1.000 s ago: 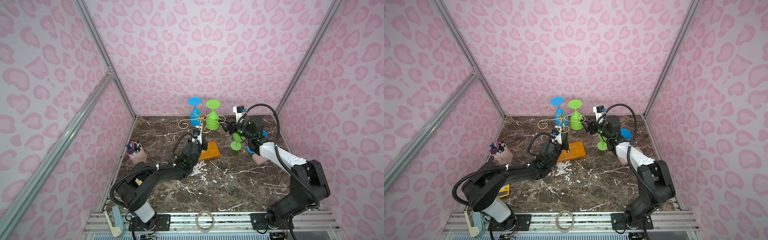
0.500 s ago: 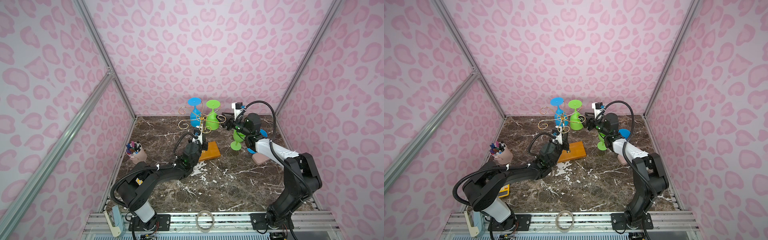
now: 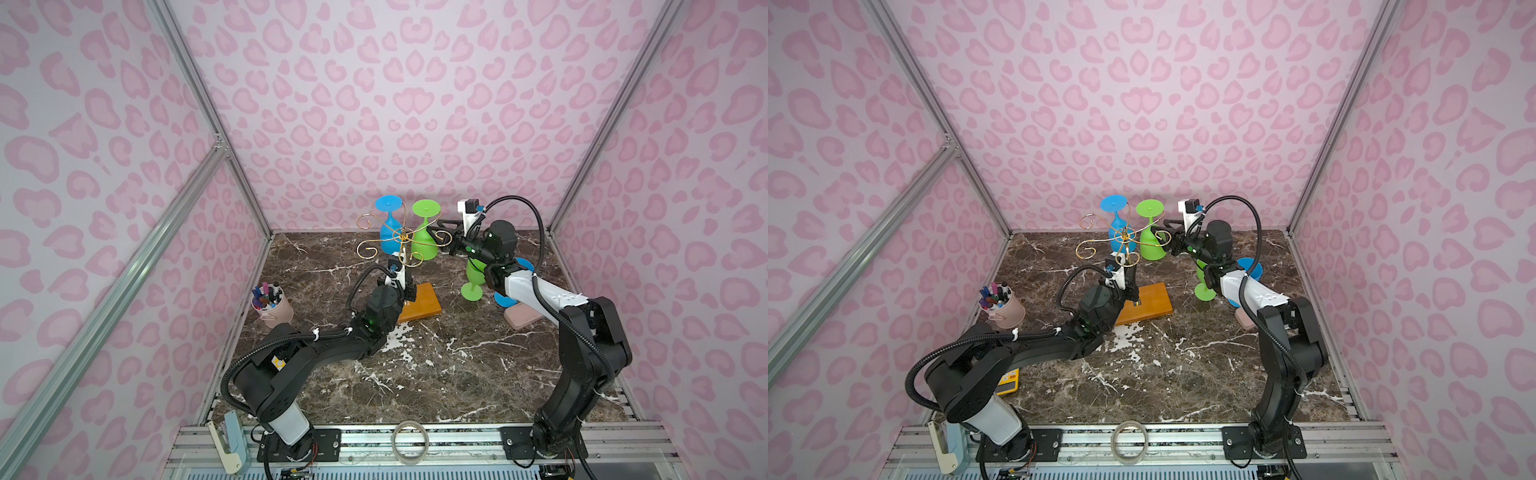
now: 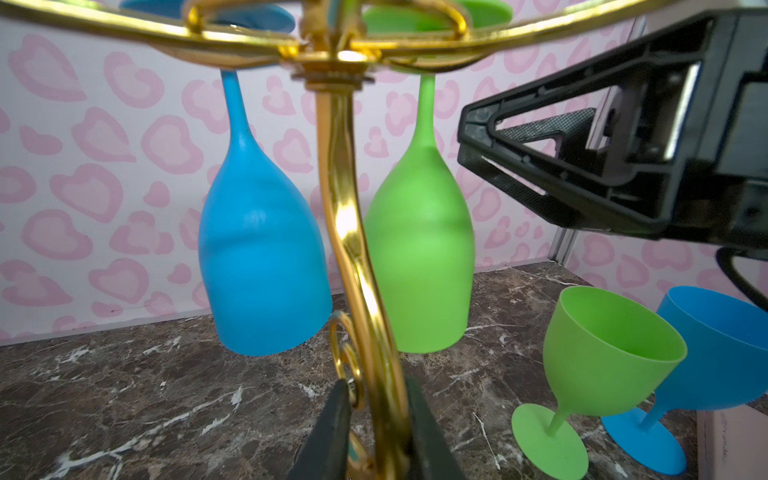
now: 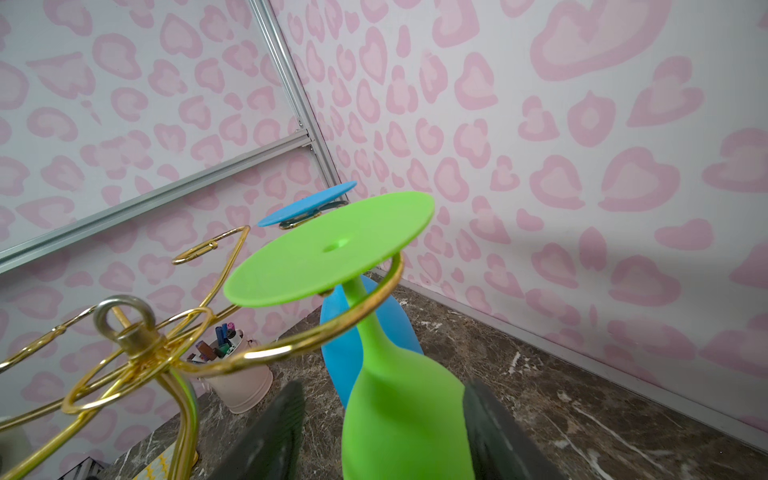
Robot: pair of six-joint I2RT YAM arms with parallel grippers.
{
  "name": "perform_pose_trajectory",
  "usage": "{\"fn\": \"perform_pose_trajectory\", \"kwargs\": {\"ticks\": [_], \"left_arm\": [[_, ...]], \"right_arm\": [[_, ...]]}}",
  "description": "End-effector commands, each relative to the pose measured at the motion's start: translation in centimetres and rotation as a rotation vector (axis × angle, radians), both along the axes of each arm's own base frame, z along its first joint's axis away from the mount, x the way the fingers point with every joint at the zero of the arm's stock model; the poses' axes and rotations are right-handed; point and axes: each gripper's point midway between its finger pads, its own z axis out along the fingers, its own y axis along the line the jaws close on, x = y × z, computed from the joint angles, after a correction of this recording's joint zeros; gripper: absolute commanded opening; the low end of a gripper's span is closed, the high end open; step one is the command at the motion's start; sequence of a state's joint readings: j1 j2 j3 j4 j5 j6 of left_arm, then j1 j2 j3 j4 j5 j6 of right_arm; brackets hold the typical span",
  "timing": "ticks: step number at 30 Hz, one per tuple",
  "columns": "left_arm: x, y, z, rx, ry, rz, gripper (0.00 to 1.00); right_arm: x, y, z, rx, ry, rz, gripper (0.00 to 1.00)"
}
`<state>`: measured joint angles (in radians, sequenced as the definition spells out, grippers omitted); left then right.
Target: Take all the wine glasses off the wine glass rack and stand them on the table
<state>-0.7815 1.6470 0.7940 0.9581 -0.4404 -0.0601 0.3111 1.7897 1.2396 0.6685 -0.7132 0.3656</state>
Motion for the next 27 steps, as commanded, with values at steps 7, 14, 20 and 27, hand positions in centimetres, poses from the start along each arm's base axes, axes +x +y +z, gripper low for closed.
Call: {"fn": "perform_pose_trajectory", "kwargs": {"ticks": [7, 14, 20, 27], "left_arm": [[-0.1, -0.3, 0.6, -0.021, -0.012, -0.009, 0.24], [0.0, -0.3, 0.6, -0.021, -0.012, -0.009, 0.24], [0.0, -0.4, 0.7, -0.02, -0.013, -0.009, 0.24], [0.0, -0.4, 0.7, -0.02, -0.011, -0.01, 0.23]], "right_arm": [[0.4, 0.8, -0.2, -0.013, -0.029, 0.022, 0.63], [0.5, 1.2, 0.2, 0.005, -0.037, 0.04, 0.62], [0.3, 2.1, 0.4, -0.004, -0.042, 0.061, 0.63], [0.7, 2.4, 0.2, -0.002, -0.031, 0.05, 0.6]]}}
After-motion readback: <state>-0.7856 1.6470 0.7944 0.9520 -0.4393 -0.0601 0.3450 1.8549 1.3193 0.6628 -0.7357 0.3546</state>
